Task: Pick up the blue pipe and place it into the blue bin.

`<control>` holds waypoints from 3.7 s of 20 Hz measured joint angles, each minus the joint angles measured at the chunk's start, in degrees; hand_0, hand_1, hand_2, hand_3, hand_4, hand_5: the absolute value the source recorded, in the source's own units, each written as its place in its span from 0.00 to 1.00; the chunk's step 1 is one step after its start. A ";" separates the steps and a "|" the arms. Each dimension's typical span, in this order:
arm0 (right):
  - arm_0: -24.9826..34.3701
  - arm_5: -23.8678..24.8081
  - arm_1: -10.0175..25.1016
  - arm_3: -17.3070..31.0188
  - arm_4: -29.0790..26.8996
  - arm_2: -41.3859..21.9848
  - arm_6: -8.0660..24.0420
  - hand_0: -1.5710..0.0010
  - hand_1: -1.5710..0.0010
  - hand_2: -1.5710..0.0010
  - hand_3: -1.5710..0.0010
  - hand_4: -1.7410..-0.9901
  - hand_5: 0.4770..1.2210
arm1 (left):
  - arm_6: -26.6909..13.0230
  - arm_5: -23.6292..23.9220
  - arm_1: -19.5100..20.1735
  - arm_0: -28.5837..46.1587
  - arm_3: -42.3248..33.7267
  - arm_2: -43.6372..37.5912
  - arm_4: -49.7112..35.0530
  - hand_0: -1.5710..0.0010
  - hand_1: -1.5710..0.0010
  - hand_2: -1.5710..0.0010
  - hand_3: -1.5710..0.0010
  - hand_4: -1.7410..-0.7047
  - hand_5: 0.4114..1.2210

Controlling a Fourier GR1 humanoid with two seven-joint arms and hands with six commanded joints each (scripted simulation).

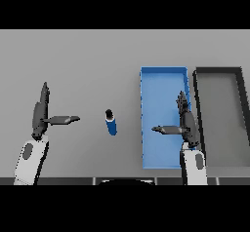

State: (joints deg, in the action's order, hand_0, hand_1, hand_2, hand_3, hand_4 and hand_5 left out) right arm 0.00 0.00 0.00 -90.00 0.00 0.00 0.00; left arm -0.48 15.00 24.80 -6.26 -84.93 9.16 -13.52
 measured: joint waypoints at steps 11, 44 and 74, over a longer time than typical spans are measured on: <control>-0.33 -3.16 9.83 -2.31 9.99 -4.25 -5.79 1.00 1.00 1.00 1.00 0.73 0.15 | 5.47 -17.56 9.02 -3.11 2.73 4.60 0.57 1.00 1.00 1.00 1.00 0.75 0.23; -1.28 -4.54 9.58 -3.96 8.27 -4.13 -3.73 1.00 1.00 1.00 1.00 0.73 0.10 | 4.98 -22.72 -8.34 -6.56 7.40 23.21 12.25 1.00 1.00 0.98 1.00 0.62 0.13; -0.73 -3.99 10.49 -2.38 10.66 -4.41 -3.29 1.00 1.00 1.00 1.00 0.82 0.12 | 7.51 -23.58 -19.43 -11.13 -0.60 21.99 9.01 0.00 0.00 0.00 0.00 0.26 1.00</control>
State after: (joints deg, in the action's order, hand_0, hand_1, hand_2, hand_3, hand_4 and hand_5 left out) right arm -0.73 -3.99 10.49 -92.38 10.66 -4.41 -3.29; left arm 7.03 -8.58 5.37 -17.39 -85.53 31.15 -4.50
